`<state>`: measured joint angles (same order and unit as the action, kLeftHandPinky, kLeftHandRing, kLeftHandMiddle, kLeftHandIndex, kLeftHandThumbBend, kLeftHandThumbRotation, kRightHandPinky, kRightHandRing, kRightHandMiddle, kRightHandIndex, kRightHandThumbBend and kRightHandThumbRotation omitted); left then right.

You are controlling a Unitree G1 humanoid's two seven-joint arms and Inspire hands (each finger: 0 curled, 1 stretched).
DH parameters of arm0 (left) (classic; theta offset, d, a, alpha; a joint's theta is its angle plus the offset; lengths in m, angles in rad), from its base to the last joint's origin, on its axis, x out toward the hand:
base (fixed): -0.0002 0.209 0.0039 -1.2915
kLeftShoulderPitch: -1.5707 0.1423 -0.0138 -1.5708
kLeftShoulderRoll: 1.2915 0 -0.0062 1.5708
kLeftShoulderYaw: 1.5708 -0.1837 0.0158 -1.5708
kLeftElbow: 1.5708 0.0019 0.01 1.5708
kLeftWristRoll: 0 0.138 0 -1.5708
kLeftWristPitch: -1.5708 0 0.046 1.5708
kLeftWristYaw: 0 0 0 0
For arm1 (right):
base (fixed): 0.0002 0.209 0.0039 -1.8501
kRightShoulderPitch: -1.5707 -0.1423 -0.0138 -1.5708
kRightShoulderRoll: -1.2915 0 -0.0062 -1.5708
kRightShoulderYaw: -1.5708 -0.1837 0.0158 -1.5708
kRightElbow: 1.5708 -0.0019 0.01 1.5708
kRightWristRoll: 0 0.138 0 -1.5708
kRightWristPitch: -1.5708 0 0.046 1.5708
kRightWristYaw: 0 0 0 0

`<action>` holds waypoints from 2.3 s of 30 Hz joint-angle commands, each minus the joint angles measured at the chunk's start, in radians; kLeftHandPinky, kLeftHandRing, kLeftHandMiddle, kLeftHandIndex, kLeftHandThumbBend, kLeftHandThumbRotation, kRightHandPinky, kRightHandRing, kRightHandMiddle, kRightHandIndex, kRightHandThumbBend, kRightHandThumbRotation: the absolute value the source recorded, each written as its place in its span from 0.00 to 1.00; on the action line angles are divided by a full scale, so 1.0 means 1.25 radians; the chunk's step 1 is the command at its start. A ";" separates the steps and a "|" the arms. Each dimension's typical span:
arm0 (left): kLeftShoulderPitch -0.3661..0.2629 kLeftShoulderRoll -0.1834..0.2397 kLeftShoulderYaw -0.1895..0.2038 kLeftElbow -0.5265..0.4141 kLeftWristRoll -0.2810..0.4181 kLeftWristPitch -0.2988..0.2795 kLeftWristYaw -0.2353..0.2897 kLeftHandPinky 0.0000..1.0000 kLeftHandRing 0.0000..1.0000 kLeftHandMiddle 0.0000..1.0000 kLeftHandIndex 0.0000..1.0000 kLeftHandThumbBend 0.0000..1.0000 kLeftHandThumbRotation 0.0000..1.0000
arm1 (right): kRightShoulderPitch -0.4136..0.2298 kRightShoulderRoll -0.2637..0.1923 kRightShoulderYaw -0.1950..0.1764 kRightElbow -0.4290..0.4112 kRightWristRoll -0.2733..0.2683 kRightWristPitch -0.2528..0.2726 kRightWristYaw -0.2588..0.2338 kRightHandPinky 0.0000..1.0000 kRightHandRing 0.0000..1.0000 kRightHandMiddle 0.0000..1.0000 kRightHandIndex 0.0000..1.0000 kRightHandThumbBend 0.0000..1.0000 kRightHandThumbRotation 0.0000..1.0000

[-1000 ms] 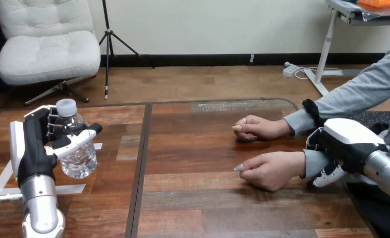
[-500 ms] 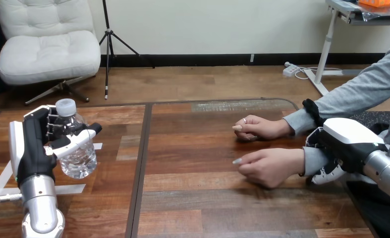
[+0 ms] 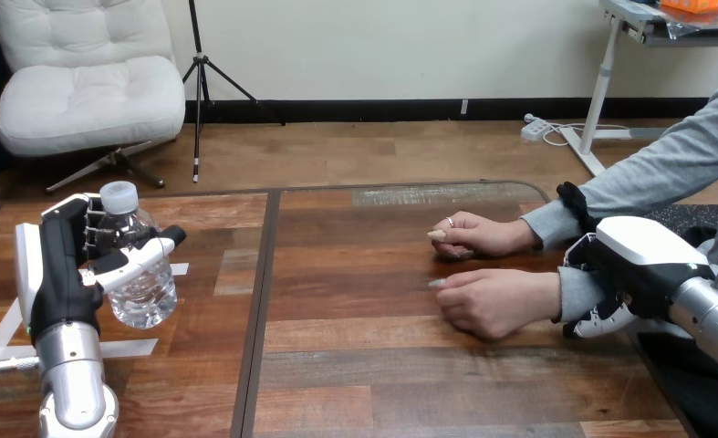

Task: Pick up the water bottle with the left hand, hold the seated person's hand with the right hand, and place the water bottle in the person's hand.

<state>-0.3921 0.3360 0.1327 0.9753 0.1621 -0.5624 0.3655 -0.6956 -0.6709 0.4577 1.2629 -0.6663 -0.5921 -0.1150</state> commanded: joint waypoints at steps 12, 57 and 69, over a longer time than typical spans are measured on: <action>-0.033 0.006 0.003 -0.062 0.002 -0.009 0.011 0.39 0.41 0.45 0.44 0.70 0.00 | -0.025 0.011 -0.014 -0.007 0.013 -0.006 -0.028 0.24 0.29 0.36 0.39 0.68 0.00; -0.035 0.009 0.002 -0.062 0.007 -0.009 0.011 0.39 0.41 0.45 0.45 0.70 0.00 | -0.021 0.011 -0.040 -0.010 0.064 -0.023 -0.017 0.17 0.22 0.28 0.29 0.71 0.00; -0.034 0.009 0.001 -0.061 0.005 -0.014 0.005 0.39 0.41 0.45 0.45 0.70 0.00 | -0.023 0.010 -0.042 -0.009 0.063 -0.027 -0.017 0.18 0.22 0.28 0.29 0.72 0.00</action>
<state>-0.3914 0.3360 0.1339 0.9747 0.1666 -0.5621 0.3677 -0.6944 -0.6709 0.4461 1.2635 -0.6250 -0.6063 -0.1227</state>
